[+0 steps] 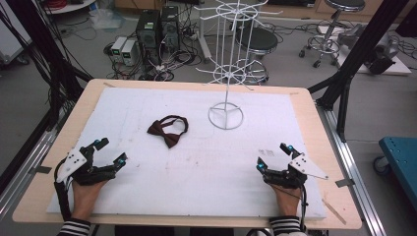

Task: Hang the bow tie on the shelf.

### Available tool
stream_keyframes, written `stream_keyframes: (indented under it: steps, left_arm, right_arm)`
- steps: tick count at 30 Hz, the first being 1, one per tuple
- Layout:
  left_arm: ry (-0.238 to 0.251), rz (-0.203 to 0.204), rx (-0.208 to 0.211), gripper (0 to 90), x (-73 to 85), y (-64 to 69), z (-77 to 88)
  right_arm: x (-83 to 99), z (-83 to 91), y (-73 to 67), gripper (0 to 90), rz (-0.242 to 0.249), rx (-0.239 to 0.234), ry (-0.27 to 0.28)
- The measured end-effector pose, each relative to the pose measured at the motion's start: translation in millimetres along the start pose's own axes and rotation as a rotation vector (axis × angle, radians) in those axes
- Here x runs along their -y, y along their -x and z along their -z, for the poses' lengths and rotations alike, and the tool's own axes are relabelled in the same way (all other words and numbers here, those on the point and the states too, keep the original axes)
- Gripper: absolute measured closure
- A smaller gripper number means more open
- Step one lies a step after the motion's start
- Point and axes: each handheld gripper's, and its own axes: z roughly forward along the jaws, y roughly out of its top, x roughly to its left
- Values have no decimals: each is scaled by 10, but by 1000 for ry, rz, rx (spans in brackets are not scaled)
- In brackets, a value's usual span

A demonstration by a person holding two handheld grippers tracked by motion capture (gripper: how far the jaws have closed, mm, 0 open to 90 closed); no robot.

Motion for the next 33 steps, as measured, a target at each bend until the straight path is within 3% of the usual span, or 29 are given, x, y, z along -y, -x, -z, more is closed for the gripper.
stream_keyframes:
  steps: [10,16,17,27,33]
  left_arm:
    - [2,27,3,131,-3,-28,1]
    - [-8,10,-2,98,-11,-57,20]
    - [-32,15,7,92,-29,-76,19]
    - [-87,-8,76,80,-186,-126,-4]
    - [-85,-18,109,80,-290,-166,-23]
  right_arm:
    - [-1,-4,-9,7,9,-2,-5]
    - [-1,-6,-13,7,13,-2,-5]
    - [-1,-7,-12,7,17,-2,-4]
    - [-2,-6,-11,7,16,2,-4]
    - [-1,-6,-11,7,11,3,-4]
